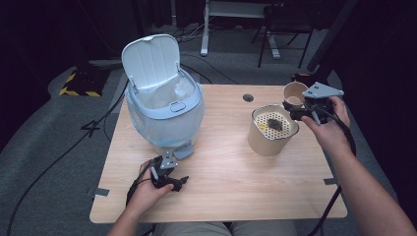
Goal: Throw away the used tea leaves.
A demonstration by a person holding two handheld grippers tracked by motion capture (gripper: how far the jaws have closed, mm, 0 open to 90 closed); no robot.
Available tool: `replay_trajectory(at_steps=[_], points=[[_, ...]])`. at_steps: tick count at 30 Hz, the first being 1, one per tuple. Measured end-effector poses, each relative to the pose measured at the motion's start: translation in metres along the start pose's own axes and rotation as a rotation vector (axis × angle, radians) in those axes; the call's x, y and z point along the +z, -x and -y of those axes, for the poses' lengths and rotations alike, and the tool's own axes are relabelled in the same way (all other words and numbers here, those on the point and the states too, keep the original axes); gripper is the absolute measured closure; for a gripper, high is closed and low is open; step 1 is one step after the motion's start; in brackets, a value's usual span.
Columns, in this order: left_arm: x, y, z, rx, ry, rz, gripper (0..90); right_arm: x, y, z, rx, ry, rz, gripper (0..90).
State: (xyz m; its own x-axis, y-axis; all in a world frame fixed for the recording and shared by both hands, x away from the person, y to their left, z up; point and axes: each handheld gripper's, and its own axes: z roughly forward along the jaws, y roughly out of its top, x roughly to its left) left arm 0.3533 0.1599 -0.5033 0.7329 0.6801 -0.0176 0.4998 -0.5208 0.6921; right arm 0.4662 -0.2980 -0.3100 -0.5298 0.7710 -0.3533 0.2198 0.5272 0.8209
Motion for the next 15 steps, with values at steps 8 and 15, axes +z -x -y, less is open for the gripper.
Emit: replay_trajectory(at_steps=[8,15], points=[[0.000,0.000,0.000,0.000,0.000,0.000,18.6,0.000,0.006,-0.007,0.173,0.083,-0.167,27.9],[0.000,0.000,0.000,0.000,0.000,0.000,18.6,0.003,0.004,-0.019,0.215,0.125,-0.289,27.7]])
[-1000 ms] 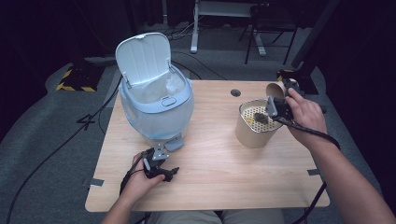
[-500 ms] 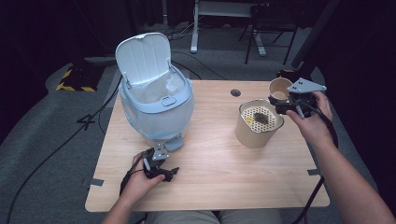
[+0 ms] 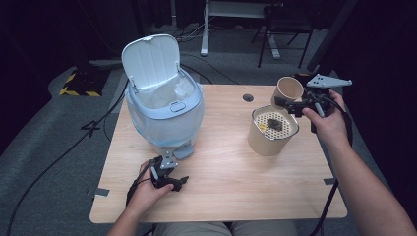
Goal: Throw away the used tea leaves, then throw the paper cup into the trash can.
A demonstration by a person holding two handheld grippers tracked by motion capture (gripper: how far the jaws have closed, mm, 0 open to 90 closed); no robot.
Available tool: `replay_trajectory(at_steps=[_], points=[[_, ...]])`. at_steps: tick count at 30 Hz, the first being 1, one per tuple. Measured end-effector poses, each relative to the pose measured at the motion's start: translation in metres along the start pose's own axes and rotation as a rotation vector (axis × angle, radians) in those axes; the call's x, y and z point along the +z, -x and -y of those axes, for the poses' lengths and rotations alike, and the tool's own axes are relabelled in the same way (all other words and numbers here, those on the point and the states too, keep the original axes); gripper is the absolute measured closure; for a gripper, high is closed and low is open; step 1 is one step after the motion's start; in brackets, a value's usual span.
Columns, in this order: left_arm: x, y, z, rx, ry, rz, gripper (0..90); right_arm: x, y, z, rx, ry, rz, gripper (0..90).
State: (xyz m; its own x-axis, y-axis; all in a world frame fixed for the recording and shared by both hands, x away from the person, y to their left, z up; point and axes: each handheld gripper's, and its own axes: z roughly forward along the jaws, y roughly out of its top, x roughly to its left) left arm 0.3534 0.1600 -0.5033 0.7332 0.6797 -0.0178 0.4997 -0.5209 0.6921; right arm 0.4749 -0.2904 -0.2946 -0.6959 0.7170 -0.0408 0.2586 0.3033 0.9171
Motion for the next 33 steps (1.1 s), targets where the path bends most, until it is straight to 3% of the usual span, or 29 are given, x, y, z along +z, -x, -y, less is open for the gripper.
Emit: replay_trajectory(at_steps=[11,21,26,33], points=[[0.004,-0.002,-0.004,0.006,-0.005,0.005,16.9,0.014,-0.012,-0.017,-0.055,-0.022,-0.027,27.7],[0.003,-0.001,-0.004,0.001,-0.007,0.002,16.8,0.037,-0.037,-0.053,-0.088,0.010,-0.133,27.5],[0.003,0.000,-0.003,-0.007,-0.008,-0.006,16.7,0.053,-0.054,-0.069,-0.119,0.007,-0.168,27.5],[0.003,0.001,-0.003,-0.012,-0.007,-0.011,16.6,0.075,-0.075,-0.090,-0.123,0.010,-0.219,27.5]])
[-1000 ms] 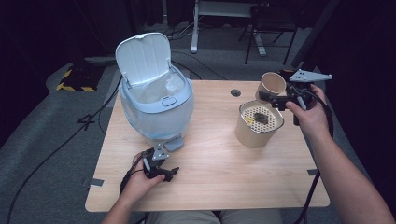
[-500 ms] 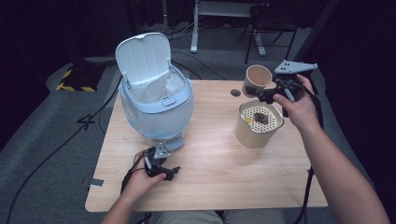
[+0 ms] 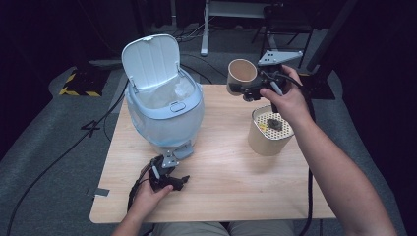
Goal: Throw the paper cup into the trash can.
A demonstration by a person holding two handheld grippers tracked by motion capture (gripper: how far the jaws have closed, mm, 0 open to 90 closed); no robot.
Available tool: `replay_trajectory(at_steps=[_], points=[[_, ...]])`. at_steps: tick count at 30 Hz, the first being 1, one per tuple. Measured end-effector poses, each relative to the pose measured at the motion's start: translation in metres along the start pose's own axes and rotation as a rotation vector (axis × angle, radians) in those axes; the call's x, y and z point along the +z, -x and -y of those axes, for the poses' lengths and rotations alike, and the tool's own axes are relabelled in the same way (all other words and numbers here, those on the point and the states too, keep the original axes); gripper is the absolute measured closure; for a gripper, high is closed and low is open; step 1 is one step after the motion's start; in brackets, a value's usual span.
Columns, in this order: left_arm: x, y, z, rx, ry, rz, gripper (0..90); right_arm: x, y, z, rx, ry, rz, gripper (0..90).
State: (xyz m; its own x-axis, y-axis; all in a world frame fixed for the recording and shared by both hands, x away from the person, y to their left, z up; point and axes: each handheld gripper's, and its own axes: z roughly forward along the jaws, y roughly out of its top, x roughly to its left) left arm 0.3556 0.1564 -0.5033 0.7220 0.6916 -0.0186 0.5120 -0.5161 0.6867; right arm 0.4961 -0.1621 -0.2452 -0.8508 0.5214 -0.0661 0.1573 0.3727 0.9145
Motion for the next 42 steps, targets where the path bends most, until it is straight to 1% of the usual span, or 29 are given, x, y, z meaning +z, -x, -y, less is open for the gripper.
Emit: replay_trajectory(at_steps=[2,4,7,12,16,18,21,25,27,28,33,42], points=[[0.000,0.000,0.000,-0.005,0.003,-0.001,16.6,0.008,-0.004,-0.006,-0.003,0.002,-0.012,27.5],[0.001,0.000,0.000,-0.009,0.004,-0.015,15.5,0.016,-0.008,-0.012,-0.007,0.005,-0.025,27.5],[0.001,0.000,-0.001,-0.017,0.003,-0.017,15.4,0.027,-0.015,-0.020,0.003,0.020,-0.047,27.4],[0.001,0.000,-0.001,-0.017,0.004,-0.019,15.1,0.046,-0.025,-0.032,0.000,0.022,-0.063,27.3],[0.001,0.000,-0.001,-0.020,-0.002,-0.018,14.9,0.060,-0.032,-0.039,0.008,0.034,-0.069,27.1],[0.002,0.000,-0.002,-0.023,-0.001,-0.021,14.9,0.067,-0.035,-0.042,0.019,0.035,-0.062,27.0],[0.002,0.000,-0.002,-0.026,-0.001,-0.025,14.9,0.075,-0.038,-0.046,0.029,0.059,-0.067,27.0],[0.002,-0.001,-0.002,-0.024,-0.005,-0.029,14.9,0.086,-0.043,-0.052,0.022,0.049,-0.075,27.0],[0.002,-0.001,-0.002,-0.024,-0.004,-0.029,14.9,0.093,-0.045,-0.054,0.013,0.040,-0.078,26.9],[0.002,-0.001,-0.002,-0.023,-0.004,-0.029,14.9,0.096,-0.047,-0.054,0.011,0.047,-0.077,26.9],[0.002,-0.001,-0.003,-0.027,-0.005,-0.029,14.9,0.112,-0.053,-0.054,0.022,0.060,-0.084,26.7],[0.003,-0.001,-0.003,-0.028,-0.003,-0.032,14.9,0.136,-0.067,-0.053,-0.001,0.014,-0.083,26.4]])
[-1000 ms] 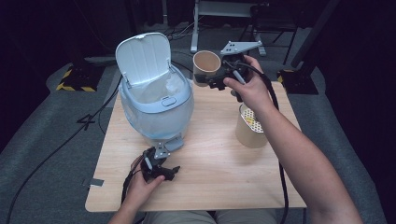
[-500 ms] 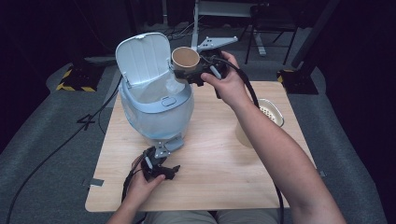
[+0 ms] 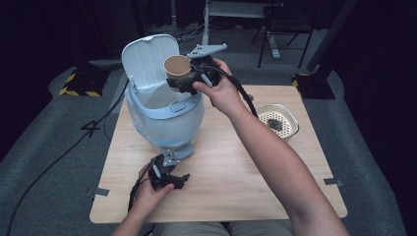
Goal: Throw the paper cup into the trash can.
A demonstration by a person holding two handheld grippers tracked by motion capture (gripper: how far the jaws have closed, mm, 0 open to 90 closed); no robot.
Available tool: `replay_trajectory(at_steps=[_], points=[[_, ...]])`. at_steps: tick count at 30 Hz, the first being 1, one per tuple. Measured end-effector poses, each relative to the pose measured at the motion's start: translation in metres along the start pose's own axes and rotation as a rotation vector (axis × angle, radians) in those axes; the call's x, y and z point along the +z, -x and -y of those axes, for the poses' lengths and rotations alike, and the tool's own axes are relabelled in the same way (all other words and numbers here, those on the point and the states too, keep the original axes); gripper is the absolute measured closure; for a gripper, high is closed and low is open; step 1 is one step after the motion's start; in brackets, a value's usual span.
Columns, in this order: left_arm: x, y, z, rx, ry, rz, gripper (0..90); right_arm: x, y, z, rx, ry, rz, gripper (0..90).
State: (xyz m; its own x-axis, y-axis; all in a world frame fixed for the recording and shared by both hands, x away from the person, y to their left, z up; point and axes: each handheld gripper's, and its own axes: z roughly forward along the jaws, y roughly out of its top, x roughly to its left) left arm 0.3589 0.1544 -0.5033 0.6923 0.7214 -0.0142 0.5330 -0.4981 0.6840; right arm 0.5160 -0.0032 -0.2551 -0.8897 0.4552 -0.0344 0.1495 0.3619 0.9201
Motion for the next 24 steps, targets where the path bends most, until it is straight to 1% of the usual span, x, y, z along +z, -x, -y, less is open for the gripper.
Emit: replay_trajectory(at_steps=[2,5,8,9,10,11,12,13,14,15,17,18,24], points=[[0.000,0.000,0.000,-0.001,0.000,0.000,14.9,0.004,-0.001,0.000,-0.003,-0.013,0.009,25.9],[0.000,0.000,0.000,-0.001,-0.001,0.003,14.9,0.008,0.000,0.002,0.012,-0.023,0.017,25.2],[0.000,0.000,0.000,0.000,-0.001,0.003,14.9,0.013,-0.001,0.004,0.010,-0.056,0.025,23.6],[0.000,0.000,0.000,0.000,-0.001,0.003,14.9,0.014,-0.001,0.005,0.008,-0.067,0.021,20.7],[0.000,0.000,0.000,0.000,-0.001,0.003,14.9,0.016,-0.002,0.006,-0.006,-0.075,0.026,13.9],[0.000,0.000,0.000,0.000,-0.001,0.003,14.9,0.017,-0.002,0.007,-0.030,-0.078,0.040,11.2],[0.000,0.000,0.000,0.001,-0.001,0.003,14.9,0.018,-0.003,0.007,-0.035,-0.071,0.048,13.2],[0.000,0.000,0.000,0.000,-0.001,0.003,14.9,0.019,-0.003,0.008,-0.009,-0.052,0.053,18.3],[0.000,0.000,0.000,0.000,-0.001,0.003,14.9,0.020,-0.004,0.008,0.012,-0.029,0.060,17.7],[0.000,0.000,0.000,0.000,-0.001,0.003,14.9,0.019,-0.005,0.007,0.018,-0.018,0.061,13.9],[0.000,0.000,0.000,0.001,-0.001,0.004,14.9,0.017,-0.004,0.007,0.003,-0.024,0.050,17.0],[0.000,0.000,0.000,0.001,-0.001,0.004,14.9,0.015,-0.004,0.007,0.007,-0.021,0.049,15.3],[0.000,-0.001,0.000,-0.004,0.001,-0.001,14.9,-0.005,0.001,0.005,0.008,-0.001,0.037,15.7]])
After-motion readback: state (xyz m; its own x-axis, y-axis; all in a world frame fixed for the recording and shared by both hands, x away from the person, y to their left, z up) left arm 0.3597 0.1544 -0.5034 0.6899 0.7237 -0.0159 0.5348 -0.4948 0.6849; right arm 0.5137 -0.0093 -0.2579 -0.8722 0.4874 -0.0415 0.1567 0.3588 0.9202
